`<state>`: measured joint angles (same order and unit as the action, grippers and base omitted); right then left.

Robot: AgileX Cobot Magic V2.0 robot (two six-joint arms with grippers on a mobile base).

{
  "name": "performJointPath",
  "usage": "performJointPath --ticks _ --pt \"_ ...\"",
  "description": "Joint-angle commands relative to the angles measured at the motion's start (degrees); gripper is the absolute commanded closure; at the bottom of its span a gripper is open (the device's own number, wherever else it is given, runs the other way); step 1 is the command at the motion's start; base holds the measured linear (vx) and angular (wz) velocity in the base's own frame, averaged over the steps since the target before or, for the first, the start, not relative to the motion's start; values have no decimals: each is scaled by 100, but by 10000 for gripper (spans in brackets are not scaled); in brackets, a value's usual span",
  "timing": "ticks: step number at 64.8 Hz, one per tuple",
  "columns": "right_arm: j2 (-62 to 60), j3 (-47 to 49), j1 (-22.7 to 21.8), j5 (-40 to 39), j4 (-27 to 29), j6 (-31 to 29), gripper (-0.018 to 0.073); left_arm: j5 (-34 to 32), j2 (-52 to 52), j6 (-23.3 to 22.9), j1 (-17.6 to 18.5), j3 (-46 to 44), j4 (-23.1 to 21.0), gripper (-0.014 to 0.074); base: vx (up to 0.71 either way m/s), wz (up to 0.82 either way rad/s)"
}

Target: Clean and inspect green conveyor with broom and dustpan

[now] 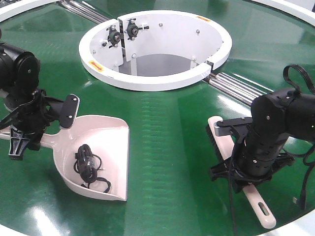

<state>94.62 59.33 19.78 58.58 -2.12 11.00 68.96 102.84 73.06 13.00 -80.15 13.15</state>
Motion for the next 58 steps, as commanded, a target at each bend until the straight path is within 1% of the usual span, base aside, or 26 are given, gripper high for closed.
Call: performJointPath --ticks 1,34,44,58 --pt "-226 131 -39 -51 -53 -33 560 248 -231 69 44 -163 50 602 0 0" --pt "-226 131 -39 -51 -53 -33 560 248 -231 69 44 -163 50 602 0 0" --pt "-226 131 -39 -51 -53 -33 560 101 -231 69 44 -163 50 602 0 0" --pt "-226 131 -39 -51 -53 -33 560 148 -231 61 44 -163 50 596 0 0"
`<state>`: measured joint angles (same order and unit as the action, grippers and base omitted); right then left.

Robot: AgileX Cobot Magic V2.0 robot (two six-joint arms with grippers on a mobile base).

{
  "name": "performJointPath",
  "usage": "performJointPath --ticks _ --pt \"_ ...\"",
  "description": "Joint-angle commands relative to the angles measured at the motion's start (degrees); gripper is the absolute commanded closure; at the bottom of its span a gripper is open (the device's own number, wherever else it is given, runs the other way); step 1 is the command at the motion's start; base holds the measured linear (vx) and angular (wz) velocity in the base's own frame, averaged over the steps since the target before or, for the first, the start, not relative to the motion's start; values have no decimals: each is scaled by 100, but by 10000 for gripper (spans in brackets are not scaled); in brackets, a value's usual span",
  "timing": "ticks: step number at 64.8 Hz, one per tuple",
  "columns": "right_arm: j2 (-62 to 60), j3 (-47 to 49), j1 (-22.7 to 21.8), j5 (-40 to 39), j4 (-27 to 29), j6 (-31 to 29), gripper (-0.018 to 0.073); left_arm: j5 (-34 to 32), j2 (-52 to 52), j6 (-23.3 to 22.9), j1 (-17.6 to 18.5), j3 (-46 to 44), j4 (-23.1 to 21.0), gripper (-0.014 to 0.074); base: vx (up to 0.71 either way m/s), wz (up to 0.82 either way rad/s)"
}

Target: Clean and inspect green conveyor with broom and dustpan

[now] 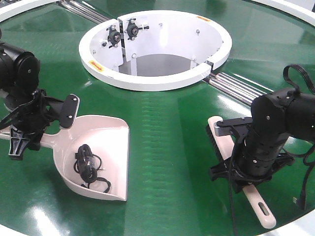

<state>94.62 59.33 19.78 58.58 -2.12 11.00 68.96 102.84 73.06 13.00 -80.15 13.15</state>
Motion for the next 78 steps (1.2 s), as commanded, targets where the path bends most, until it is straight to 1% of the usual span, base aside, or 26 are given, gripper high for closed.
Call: performJointPath --ticks 1,16,21,27,35,40,52,59,62,68,73,78 --pt "-226 131 -39 -51 -53 -33 560 161 -231 61 44 -163 50 594 0 0" --pt "-226 131 -39 -51 -53 -33 560 210 -231 61 44 -163 19 549 0 0" --pt "-226 131 -39 -51 -53 -33 560 210 -231 61 44 -163 -92 522 0 0" --pt "-226 131 -39 -51 -47 -33 560 250 -231 32 44 -163 -120 479 0 0" --pt "-226 131 -39 -51 -47 -33 560 250 -231 -154 44 -163 -134 399 0 0" --pt "-226 131 -39 -51 -47 -33 560 250 -231 -210 44 -163 -169 333 0 0" --pt "-226 131 -39 -51 -47 -33 560 250 -253 -298 44 -163 -392 165 0 0" --pt "-226 131 -39 -51 -47 -33 560 250 -338 -348 44 -163 -530 99 0 0" --pt "-226 131 -39 -51 -47 -33 560 250 -398 -438 44 -163 -557 78 0 0" --pt "-226 131 -39 -51 -47 -33 560 250 -587 -663 44 -163 -557 68 0 0" --pt "-226 131 -39 -57 -48 -33 560 250 -817 -967 44 -163 -557 71 0 0" --pt "-226 131 -39 -52 -48 -33 560 250 -1116 -1412 44 -163 -557 74 0 0"
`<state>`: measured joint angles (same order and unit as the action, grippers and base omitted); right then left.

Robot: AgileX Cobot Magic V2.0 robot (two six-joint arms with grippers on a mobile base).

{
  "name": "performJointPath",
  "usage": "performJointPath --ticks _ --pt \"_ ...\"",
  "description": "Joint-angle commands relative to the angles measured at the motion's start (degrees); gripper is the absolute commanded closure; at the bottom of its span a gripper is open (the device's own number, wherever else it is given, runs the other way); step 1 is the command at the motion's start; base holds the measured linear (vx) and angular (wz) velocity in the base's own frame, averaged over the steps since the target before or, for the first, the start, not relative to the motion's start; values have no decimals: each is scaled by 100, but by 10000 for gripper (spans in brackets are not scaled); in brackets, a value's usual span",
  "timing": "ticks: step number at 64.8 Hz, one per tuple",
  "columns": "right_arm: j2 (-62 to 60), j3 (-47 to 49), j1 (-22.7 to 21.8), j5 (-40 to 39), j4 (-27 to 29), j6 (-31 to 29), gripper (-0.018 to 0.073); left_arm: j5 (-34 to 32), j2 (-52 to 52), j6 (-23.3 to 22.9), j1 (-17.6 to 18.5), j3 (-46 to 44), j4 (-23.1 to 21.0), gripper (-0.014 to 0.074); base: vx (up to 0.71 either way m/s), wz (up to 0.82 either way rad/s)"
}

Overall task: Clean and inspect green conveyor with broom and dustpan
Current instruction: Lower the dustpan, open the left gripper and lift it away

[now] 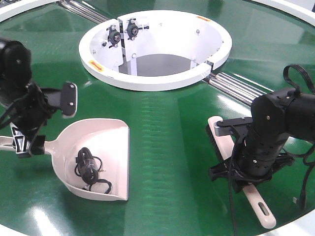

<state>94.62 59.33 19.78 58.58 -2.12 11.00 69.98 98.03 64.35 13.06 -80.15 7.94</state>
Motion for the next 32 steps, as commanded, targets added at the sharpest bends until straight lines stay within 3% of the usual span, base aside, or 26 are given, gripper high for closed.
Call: performJointPath --ticks 1,20,32 --pt "-226 131 -39 -52 -48 -33 560 148 -698 -652 38 -163 -36 74 0 0" --pt "-226 131 -39 -52 -48 -33 560 148 -1805 -2717 38 -163 -36 74 0 0" --pt "-226 131 -39 -52 -48 -33 560 -144 -2186 -2868 38 -163 -27 74 0 0"
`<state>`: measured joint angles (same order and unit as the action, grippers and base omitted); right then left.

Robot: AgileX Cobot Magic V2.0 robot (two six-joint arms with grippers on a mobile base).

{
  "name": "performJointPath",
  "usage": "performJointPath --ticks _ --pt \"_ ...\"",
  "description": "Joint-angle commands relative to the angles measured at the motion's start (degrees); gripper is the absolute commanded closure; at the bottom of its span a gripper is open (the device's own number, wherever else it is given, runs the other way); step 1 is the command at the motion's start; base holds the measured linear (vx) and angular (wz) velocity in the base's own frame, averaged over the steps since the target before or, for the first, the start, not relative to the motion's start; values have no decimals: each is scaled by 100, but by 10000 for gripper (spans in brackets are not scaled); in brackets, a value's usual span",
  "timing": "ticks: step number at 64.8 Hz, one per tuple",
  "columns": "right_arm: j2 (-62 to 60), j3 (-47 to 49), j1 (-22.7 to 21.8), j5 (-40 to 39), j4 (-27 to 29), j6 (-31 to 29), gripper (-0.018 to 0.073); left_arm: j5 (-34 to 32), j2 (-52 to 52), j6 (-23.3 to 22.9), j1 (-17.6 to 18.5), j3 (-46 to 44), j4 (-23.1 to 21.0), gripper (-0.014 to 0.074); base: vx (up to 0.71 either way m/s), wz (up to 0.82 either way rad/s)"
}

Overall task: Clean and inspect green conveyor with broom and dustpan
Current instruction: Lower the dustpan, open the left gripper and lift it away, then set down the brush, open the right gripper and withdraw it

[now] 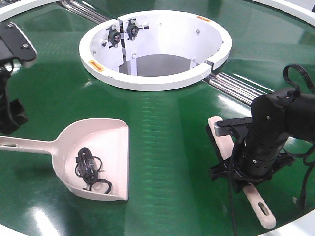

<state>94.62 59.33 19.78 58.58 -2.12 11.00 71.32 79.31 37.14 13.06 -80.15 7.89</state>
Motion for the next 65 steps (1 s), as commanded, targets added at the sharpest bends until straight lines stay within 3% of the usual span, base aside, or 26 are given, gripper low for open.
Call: performJointPath --ticks 1,54,65 --pt "-226 131 -39 -52 -48 -33 560 -307 -321 -146 38 -163 -23 74 0 0" --pt "-226 131 -39 -14 10 -16 560 -397 -350 -146 38 -163 -28 74 0 0" --pt "-220 131 -39 34 -125 -15 519 -397 -350 -146 38 -163 -28 74 0 0"
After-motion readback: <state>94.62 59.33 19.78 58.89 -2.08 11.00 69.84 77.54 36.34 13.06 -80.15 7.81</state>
